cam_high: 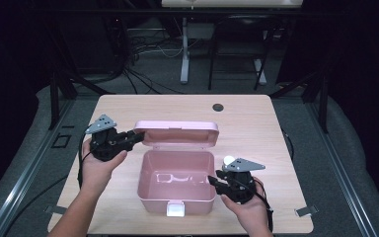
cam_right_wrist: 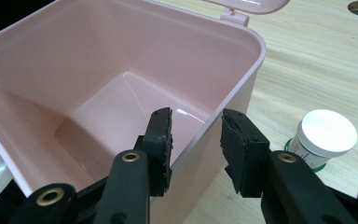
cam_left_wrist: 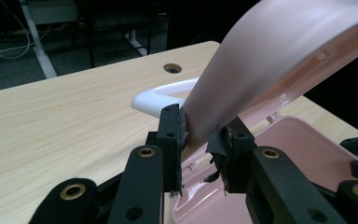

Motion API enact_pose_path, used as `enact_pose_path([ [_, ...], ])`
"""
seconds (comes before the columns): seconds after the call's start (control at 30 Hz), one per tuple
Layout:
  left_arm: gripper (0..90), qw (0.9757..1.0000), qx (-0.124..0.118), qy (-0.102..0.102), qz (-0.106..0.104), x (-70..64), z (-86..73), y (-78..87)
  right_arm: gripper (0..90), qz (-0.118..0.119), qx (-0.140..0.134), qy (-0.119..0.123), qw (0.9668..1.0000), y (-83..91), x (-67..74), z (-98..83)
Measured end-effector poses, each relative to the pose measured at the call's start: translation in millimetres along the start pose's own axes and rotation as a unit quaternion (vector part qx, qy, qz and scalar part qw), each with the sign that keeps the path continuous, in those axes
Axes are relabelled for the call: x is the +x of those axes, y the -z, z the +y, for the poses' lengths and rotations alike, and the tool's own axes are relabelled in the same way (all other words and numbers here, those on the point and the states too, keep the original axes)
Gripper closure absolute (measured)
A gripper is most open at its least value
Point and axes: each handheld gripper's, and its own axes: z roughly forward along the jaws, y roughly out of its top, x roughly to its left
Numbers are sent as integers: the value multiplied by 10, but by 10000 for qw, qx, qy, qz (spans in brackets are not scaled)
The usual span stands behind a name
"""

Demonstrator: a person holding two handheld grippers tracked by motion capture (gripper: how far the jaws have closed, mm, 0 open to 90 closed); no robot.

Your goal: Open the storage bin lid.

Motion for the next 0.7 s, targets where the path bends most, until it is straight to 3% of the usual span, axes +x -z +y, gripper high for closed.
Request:
enact_pose_path([
  [0.23, 750, 10000, 27, -34, 58, 9, -9, -37, 636, -8, -15, -8, 10000, -1, 1, -1],
  [0.7, 773, 9998, 135, 155, 48, 79, -114, -134, 635, -6, -37, -18, 10000, -4, 0, -6],
])
